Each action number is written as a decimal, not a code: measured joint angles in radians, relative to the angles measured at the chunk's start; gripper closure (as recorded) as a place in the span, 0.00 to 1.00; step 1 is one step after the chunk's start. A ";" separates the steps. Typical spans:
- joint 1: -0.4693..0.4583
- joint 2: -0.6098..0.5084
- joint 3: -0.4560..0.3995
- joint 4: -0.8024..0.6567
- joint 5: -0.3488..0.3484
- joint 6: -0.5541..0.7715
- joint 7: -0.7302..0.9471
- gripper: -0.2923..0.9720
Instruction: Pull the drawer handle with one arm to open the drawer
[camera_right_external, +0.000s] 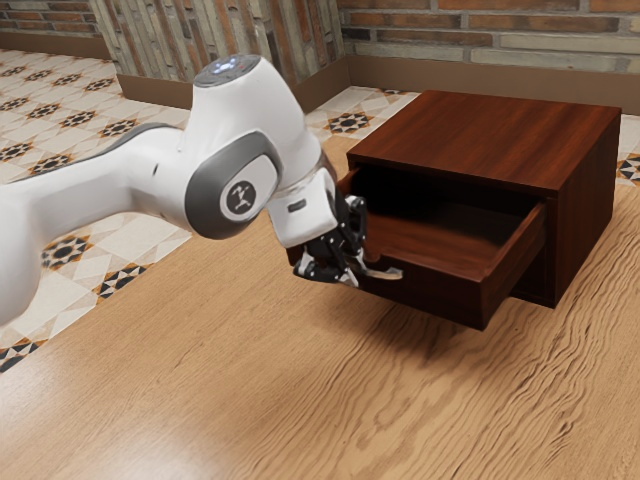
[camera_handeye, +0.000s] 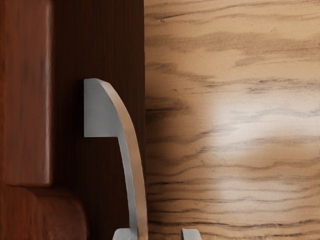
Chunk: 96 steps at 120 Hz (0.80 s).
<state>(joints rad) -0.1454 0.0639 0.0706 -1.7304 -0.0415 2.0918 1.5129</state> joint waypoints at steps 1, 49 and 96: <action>-0.001 -0.003 0.000 -0.002 0.005 0.001 -0.001 0.74; -0.020 -0.082 0.000 -0.077 0.072 0.058 -0.049 0.79; 0.199 -0.191 0.002 0.331 0.096 -0.485 -0.186 0.39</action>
<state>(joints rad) 0.0540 -0.1274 0.0724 -1.3990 0.0544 1.6069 1.3268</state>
